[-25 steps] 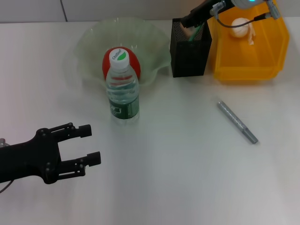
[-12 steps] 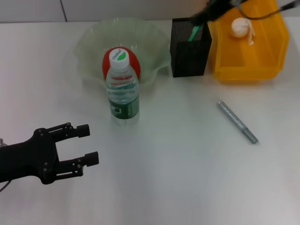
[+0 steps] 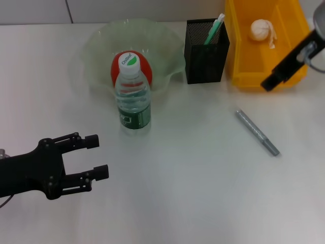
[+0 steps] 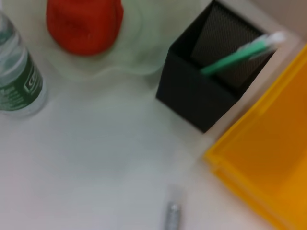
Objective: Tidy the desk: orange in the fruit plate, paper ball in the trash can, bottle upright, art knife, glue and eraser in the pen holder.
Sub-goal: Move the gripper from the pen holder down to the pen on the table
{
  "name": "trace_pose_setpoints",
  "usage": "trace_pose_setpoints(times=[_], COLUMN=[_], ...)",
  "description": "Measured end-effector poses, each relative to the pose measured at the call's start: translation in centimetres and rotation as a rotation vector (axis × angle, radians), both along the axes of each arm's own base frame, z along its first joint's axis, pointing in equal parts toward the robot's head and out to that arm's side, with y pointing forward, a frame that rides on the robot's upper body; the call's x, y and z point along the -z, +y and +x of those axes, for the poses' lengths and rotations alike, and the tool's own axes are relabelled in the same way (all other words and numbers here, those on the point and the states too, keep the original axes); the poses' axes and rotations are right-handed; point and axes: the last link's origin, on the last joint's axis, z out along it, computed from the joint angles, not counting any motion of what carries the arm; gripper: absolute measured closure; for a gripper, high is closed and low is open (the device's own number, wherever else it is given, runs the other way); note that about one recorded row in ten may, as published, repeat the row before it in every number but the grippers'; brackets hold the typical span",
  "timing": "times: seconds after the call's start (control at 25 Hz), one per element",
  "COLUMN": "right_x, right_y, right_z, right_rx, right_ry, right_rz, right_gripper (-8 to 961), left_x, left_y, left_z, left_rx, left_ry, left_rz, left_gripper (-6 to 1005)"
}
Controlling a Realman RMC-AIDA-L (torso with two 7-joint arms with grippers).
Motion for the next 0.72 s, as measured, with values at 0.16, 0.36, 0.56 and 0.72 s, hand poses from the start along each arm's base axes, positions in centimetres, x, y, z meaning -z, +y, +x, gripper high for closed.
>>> trace_pose_setpoints(times=[0.16, 0.36, 0.56, 0.72], right_x=[2.5, 4.4, 5.6, 6.5], right_y=[0.8, 1.8, 2.3, 2.2], right_z=[2.4, 3.9, 4.7, 5.0], right_rx=[0.076, 0.107, 0.107, 0.106], right_ry=[0.058, 0.063, 0.056, 0.066], right_rz=[-0.014, -0.014, -0.012, -0.021], right_gripper=[346, 352, 364, 410], left_x=[0.0, 0.2, 0.2, 0.3], left_y=[0.0, 0.0, -0.1, -0.1], left_z=[0.0, 0.1, 0.1, 0.1], left_rx=[0.0, 0.002, 0.0, -0.002], left_ry=[-0.002, -0.005, -0.006, -0.006], left_rz=[0.0, -0.002, -0.003, -0.003], left_gripper=[215, 215, 215, 215])
